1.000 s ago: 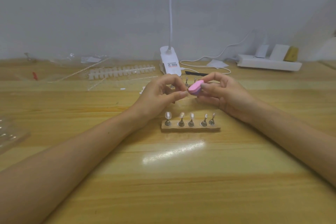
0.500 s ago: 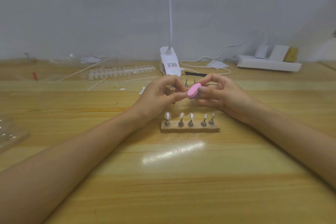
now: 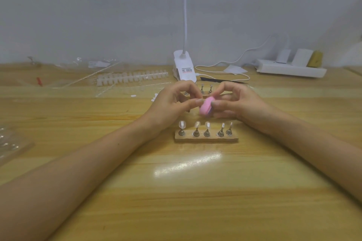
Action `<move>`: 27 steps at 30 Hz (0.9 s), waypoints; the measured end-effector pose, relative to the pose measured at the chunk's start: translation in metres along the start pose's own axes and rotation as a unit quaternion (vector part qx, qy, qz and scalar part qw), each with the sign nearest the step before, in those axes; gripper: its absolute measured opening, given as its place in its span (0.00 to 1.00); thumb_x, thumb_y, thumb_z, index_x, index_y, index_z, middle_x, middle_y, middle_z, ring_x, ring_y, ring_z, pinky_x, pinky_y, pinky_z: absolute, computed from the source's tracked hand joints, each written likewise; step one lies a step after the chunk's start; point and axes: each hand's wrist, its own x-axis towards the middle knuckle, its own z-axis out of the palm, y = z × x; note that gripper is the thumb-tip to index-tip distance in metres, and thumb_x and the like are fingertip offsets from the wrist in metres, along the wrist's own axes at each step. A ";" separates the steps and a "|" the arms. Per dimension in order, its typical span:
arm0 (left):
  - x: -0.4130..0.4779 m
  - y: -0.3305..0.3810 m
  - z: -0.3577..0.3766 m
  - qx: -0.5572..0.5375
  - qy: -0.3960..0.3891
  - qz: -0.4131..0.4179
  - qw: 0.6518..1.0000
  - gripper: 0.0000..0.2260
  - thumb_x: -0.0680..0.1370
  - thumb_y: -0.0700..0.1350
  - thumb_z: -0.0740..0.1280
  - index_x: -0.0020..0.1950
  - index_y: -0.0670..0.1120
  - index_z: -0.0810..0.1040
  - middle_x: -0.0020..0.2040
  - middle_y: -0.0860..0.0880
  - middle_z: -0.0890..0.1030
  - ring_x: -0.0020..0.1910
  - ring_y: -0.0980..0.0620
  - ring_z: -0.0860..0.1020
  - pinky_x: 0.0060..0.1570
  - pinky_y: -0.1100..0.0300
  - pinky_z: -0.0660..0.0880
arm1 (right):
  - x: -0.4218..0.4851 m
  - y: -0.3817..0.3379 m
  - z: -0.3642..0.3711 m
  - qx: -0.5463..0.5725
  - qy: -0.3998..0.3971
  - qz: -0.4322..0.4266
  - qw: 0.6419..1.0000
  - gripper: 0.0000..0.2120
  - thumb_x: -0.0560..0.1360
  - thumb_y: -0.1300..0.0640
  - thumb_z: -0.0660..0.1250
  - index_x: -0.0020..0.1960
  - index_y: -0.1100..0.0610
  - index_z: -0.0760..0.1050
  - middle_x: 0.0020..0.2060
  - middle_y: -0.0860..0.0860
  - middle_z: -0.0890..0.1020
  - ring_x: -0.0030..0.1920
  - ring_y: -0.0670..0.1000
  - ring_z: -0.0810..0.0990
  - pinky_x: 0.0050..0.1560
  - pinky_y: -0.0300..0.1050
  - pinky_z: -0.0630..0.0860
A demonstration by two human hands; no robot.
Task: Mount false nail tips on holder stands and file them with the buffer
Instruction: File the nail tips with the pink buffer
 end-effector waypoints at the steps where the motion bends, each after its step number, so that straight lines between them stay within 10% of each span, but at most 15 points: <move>1: 0.000 0.000 0.000 0.001 0.002 0.001 1.000 0.07 0.77 0.36 0.70 0.42 0.46 0.78 0.43 0.47 0.78 0.39 0.57 0.75 0.39 0.66 0.73 | 0.000 0.000 0.002 -0.022 -0.025 0.003 0.999 0.09 0.71 0.59 0.73 0.48 0.57 0.75 0.49 0.61 0.86 0.51 0.60 0.86 0.53 0.50 0.83; 27: 0.001 -0.002 -0.001 -0.004 -0.002 -0.004 1.000 0.06 0.77 0.37 0.70 0.42 0.45 0.78 0.43 0.45 0.78 0.38 0.56 0.75 0.38 0.65 0.73 | 0.000 0.001 -0.003 0.035 -0.007 -0.012 0.999 0.08 0.73 0.61 0.72 0.49 0.58 0.75 0.50 0.63 0.86 0.53 0.59 0.86 0.53 0.46 0.82</move>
